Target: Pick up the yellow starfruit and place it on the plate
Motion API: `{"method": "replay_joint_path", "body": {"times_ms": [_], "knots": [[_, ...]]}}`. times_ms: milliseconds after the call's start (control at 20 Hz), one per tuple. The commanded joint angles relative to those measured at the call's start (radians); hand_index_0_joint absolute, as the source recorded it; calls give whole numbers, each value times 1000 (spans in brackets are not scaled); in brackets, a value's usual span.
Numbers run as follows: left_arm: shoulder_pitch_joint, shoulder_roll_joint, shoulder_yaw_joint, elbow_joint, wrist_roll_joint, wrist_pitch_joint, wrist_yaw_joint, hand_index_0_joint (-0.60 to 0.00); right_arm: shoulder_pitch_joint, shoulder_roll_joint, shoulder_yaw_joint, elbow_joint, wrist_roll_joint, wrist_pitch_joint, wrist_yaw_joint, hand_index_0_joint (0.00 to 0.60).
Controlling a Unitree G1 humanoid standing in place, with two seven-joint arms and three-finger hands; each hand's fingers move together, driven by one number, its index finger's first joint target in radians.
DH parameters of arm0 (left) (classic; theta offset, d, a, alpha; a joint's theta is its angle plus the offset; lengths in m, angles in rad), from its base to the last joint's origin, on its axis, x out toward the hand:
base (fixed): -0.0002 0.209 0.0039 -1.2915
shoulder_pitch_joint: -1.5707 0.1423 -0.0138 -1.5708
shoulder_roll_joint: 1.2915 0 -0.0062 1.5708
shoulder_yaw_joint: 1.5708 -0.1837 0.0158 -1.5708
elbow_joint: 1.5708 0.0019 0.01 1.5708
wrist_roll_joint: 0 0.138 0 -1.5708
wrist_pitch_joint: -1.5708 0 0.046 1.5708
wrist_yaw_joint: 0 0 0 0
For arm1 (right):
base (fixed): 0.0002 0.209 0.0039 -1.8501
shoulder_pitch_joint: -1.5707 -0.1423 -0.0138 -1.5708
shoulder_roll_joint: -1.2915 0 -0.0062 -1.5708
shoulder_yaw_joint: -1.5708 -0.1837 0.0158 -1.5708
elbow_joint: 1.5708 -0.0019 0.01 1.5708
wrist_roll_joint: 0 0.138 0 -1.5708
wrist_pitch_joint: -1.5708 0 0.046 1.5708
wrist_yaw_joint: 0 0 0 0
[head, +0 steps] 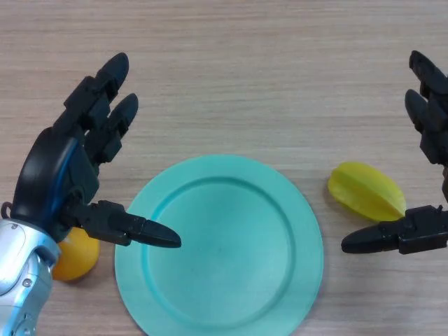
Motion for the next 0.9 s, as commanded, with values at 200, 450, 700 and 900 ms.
{"method": "replay_joint_path", "body": {"times_ms": [200,450,700,900], "knots": [[-35,27,60,-72,-8,-120,-2,0,-33,-29,-51,-24,-39,-169,-32,0],[-21,24,61,-96,-2,-101,-13,0,-32,-27,-41,3,-47,-185,-38,0],[-24,20,47,-107,-4,-96,-3,0,-34,-33,-44,143,-100,-333,-36,0],[-13,20,53,-117,17,-104,-23,0,-67,-44,-35,316,-133,-463,-57,0]]}}
